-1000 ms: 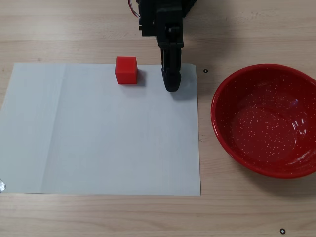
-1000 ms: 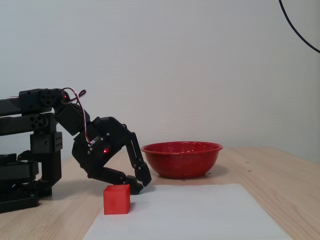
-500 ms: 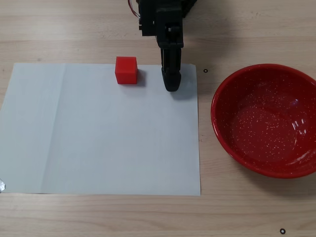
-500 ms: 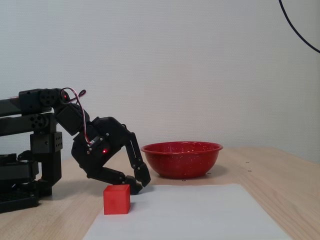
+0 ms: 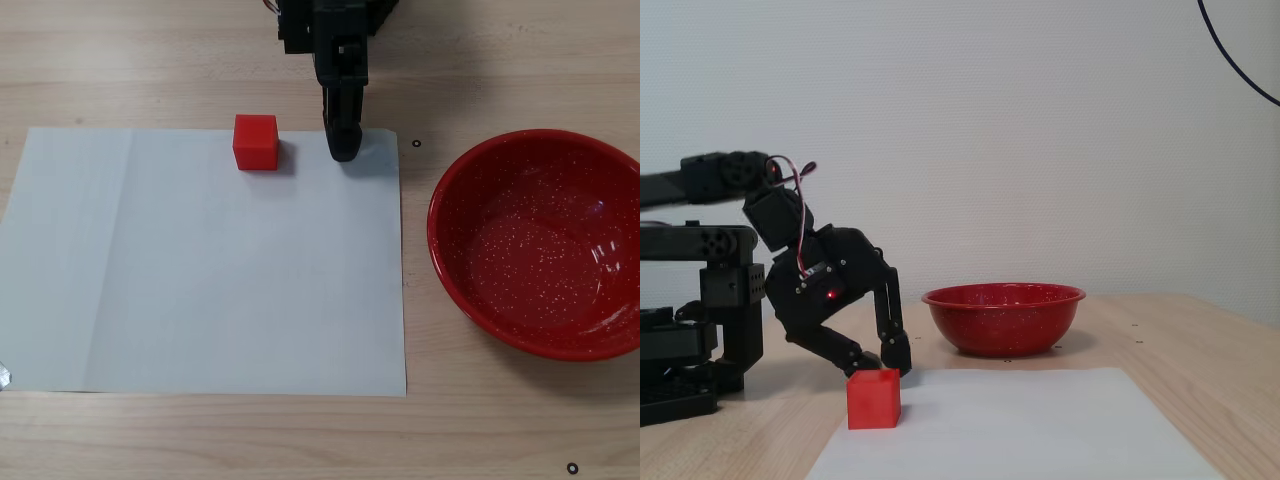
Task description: Grasp the red cube and put it in the red bowl.
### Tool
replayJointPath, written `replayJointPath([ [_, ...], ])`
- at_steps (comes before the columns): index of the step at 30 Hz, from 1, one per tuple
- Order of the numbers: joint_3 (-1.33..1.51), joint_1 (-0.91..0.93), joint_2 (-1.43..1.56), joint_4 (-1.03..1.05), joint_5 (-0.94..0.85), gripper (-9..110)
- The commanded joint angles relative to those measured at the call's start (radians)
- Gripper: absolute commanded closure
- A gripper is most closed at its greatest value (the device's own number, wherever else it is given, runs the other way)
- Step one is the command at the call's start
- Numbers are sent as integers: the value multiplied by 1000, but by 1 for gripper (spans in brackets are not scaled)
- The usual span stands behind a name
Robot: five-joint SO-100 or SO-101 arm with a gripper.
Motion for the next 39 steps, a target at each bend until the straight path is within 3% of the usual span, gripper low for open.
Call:
replayJointPath([
  [1,-127,9,-37,9,14,101],
  [39,-902,-325,-781,383,324,101],
])
